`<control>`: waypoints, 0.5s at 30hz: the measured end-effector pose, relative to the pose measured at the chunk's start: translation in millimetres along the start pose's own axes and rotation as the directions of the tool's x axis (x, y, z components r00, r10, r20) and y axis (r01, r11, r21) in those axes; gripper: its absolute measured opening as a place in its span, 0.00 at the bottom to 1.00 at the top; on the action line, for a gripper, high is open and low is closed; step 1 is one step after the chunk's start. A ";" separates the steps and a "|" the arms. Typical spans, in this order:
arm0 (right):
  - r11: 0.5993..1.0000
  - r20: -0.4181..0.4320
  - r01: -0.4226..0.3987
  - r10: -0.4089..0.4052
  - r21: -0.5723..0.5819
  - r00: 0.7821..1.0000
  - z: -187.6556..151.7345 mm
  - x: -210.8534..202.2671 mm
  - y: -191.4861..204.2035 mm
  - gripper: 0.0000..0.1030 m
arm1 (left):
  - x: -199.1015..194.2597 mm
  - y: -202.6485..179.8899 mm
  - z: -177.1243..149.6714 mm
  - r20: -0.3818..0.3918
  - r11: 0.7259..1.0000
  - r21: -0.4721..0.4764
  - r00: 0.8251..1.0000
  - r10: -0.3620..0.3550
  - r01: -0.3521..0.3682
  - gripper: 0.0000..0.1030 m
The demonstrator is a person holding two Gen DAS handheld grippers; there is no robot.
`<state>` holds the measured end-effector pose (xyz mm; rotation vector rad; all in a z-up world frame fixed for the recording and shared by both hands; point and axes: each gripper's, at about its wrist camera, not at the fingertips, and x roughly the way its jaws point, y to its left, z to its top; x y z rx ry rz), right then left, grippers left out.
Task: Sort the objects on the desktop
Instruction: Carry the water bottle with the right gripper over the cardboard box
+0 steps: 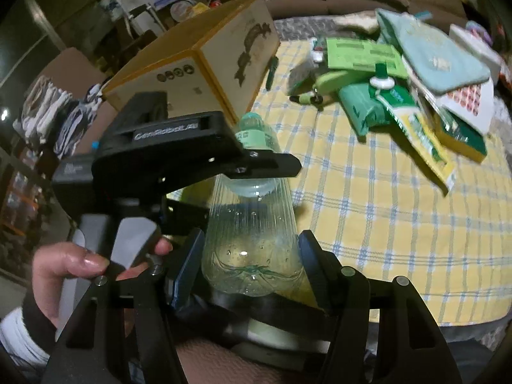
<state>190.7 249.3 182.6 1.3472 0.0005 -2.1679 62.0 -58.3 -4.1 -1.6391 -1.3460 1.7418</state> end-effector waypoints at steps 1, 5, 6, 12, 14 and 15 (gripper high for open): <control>1.000 0.007 0.009 -0.009 -0.011 1.000 0.0 -2.6 1.8 0.61 | -1.9 -4.4 -0.2 0.000 1.000 0.016 1.000 0.007 -0.007 0.64; 0.999 0.038 0.026 -0.025 -0.032 0.999 5.0 -17.6 5.9 0.61 | -6.7 -27.0 -3.1 0.007 0.997 0.083 1.000 0.009 -0.010 0.64; 0.999 0.045 0.026 -0.024 -0.032 0.999 6.4 -21.0 6.1 0.61 | -8.7 -32.3 -3.8 0.008 0.995 0.097 1.000 0.011 -0.011 0.64; 0.999 0.111 0.028 -0.024 -0.034 0.994 19.1 -45.7 9.6 0.61 | -25.8 -78.1 -5.9 0.017 0.976 0.215 0.999 0.029 -0.032 0.64; 0.999 0.130 0.025 -0.020 -0.030 0.991 25.7 -52.9 10.9 0.61 | -33.0 -92.8 -4.8 0.023 0.969 0.246 1.000 0.010 -0.015 0.64; 0.999 0.141 0.021 -0.017 -0.030 0.990 30.2 -56.5 11.8 0.61 | -37.5 -99.4 -3.5 0.026 0.966 0.258 1.000 -0.001 -0.005 0.64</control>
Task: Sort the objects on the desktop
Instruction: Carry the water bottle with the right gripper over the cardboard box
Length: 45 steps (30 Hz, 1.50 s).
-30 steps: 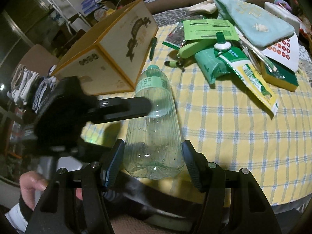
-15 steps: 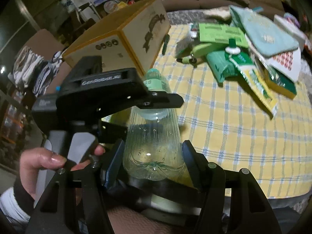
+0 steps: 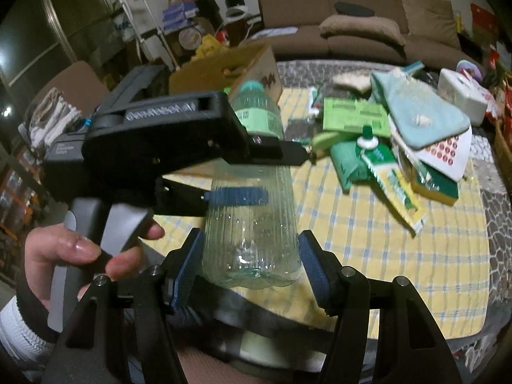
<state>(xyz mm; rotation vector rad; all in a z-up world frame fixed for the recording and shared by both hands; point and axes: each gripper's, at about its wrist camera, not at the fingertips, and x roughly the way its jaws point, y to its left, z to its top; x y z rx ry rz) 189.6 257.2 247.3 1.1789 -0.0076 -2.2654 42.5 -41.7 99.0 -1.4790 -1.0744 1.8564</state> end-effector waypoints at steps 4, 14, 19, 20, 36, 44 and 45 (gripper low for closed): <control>1.000 0.034 -0.012 0.012 -0.003 0.999 17.6 -6.6 3.6 0.61 | -19.0 -25.4 15.4 0.023 0.999 0.045 1.000 -0.017 0.016 0.64; 0.997 0.100 -0.082 0.081 0.008 0.992 84.4 0.4 20.5 0.61 | -71.5 -48.8 66.0 0.085 0.996 0.077 0.996 0.025 -0.032 0.61; 0.992 0.097 -0.128 0.127 -0.001 0.987 115.5 21.4 36.1 0.61 | -96.3 -41.0 94.2 0.109 0.998 0.053 0.994 0.029 -0.035 0.59; 0.991 0.095 -0.134 0.134 -0.004 0.987 119.5 25.1 38.4 0.61 | -101.2 -39.1 100.7 0.114 0.998 0.050 0.993 0.036 -0.042 0.59; 0.952 -0.006 -0.305 0.305 0.003 0.952 189.4 117.8 94.3 0.77 | -184.3 32.0 172.1 0.208 0.993 -0.021 0.971 0.118 -0.116 0.59; 0.980 -0.050 -0.194 0.196 0.032 0.979 218.1 158.2 68.9 0.72 | -213.6 60.4 191.1 0.224 0.985 -0.005 0.960 0.170 -0.173 0.59; 0.986 -0.073 -0.167 0.168 0.018 0.983 225.1 171.1 70.5 0.68 | -216.3 62.1 190.9 0.224 0.984 -0.004 0.959 0.173 -0.176 0.58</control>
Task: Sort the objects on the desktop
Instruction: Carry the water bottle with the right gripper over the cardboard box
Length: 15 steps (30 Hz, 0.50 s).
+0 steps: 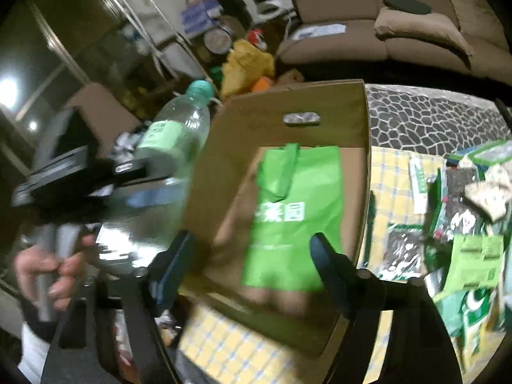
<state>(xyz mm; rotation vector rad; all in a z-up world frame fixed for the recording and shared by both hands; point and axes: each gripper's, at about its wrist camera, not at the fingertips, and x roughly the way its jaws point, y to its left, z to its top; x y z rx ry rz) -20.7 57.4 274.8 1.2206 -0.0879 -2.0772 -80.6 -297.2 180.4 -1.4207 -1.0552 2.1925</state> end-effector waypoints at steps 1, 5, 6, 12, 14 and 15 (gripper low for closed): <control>1.000 -0.023 0.015 -0.016 -0.007 1.000 6.3 11.1 -1.0 0.58 | -2.2 2.8 -0.1 -0.003 1.000 0.002 1.000 0.002 -0.002 0.58; 0.998 -0.118 0.068 -0.069 -0.015 0.991 27.2 61.3 -2.9 0.35 | -10.3 11.9 -0.6 -0.016 1.000 0.012 1.000 0.014 -0.014 0.59; 0.996 -0.145 0.088 -0.090 -0.021 0.985 32.2 76.8 -3.1 0.34 | -11.2 14.0 1.2 -0.021 1.000 0.015 1.000 0.023 -0.022 0.59; 0.995 -0.247 0.082 -0.067 0.050 0.967 46.7 142.1 -6.7 0.32 | -14.8 33.3 4.1 -0.024 1.000 -0.017 1.000 0.008 -0.008 0.59; 0.995 -0.268 0.093 -0.080 0.036 0.960 49.9 165.8 -1.0 0.32 | -18.9 40.6 5.2 -0.004 1.000 -0.029 1.000 -0.009 0.008 0.59; 0.994 -0.279 0.111 -0.104 0.009 0.955 50.8 176.4 5.6 0.32 | -20.0 43.7 6.3 0.003 0.999 -0.035 1.000 -0.016 0.016 0.59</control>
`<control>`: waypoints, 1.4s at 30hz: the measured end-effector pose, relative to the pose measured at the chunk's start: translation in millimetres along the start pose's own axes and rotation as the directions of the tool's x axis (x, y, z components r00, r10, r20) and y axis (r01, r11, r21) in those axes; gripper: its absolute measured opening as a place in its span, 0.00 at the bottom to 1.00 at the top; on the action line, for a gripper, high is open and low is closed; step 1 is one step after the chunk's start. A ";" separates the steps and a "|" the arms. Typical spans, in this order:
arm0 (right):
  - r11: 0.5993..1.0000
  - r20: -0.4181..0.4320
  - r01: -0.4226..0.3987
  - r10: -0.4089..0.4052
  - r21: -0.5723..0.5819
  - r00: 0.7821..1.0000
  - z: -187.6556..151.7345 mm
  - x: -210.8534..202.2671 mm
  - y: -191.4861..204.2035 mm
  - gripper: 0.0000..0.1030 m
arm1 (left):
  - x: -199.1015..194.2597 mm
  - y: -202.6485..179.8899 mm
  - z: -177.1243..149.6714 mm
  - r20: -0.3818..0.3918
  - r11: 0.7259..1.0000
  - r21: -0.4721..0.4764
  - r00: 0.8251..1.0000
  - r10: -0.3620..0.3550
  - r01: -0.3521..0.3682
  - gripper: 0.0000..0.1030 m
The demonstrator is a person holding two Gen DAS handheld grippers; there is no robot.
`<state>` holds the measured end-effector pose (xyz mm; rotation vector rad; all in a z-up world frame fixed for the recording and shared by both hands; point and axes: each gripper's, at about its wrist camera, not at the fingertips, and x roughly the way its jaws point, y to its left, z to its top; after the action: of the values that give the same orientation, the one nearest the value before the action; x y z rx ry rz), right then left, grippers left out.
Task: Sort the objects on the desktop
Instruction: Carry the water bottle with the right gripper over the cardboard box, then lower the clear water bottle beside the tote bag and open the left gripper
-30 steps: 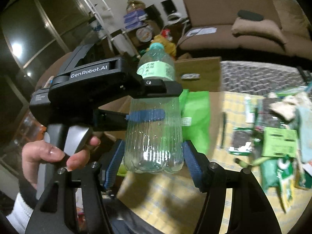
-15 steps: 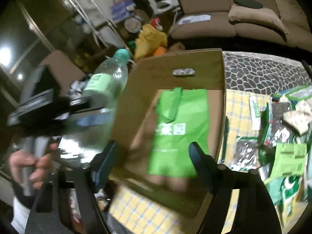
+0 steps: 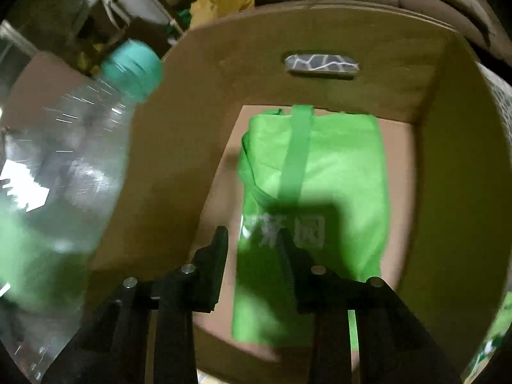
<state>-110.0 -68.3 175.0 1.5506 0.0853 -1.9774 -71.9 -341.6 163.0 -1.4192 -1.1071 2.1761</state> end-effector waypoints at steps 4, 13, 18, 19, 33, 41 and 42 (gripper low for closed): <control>0.997 -0.032 0.045 -0.047 -0.056 0.998 17.4 26.5 20.4 0.29 | -4.4 15.5 2.0 0.028 0.998 -0.037 0.999 -0.043 0.044 0.59; 0.985 -0.162 -0.156 0.166 0.073 0.973 31.0 80.7 10.5 0.24 | -11.4 45.3 7.7 0.061 0.989 -0.080 0.991 -0.118 0.122 0.58; 0.996 -0.202 -0.046 0.059 0.072 0.977 25.2 100.8 4.2 0.18 | -5.8 53.8 12.0 0.051 0.989 -0.095 0.993 -0.109 0.114 0.58; 0.997 -0.194 -0.012 0.026 0.075 0.981 24.6 100.1 1.4 0.15 | -5.0 54.6 12.0 0.051 0.989 -0.097 0.992 -0.111 0.116 0.58; 0.984 0.003 0.004 -0.005 0.178 1.000 28.0 -3.5 -48.8 0.25 | 19.3 34.5 20.0 0.029 0.994 -0.079 0.997 -0.076 0.078 0.58; 0.998 0.100 0.022 -0.028 0.057 0.995 14.8 -84.7 -55.3 0.31 | 52.0 5.0 47.1 0.042 0.988 0.007 0.987 0.153 -0.154 0.58; 0.999 0.106 0.014 -0.020 0.051 0.994 14.3 -82.7 -48.9 0.31 | 57.7 0.2 50.2 0.041 0.982 0.022 0.982 0.186 -0.187 0.58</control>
<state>-136.6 0.4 238.3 1.4762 0.0054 -2.0864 -142.3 -327.3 136.8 -1.5309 -0.9902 2.3466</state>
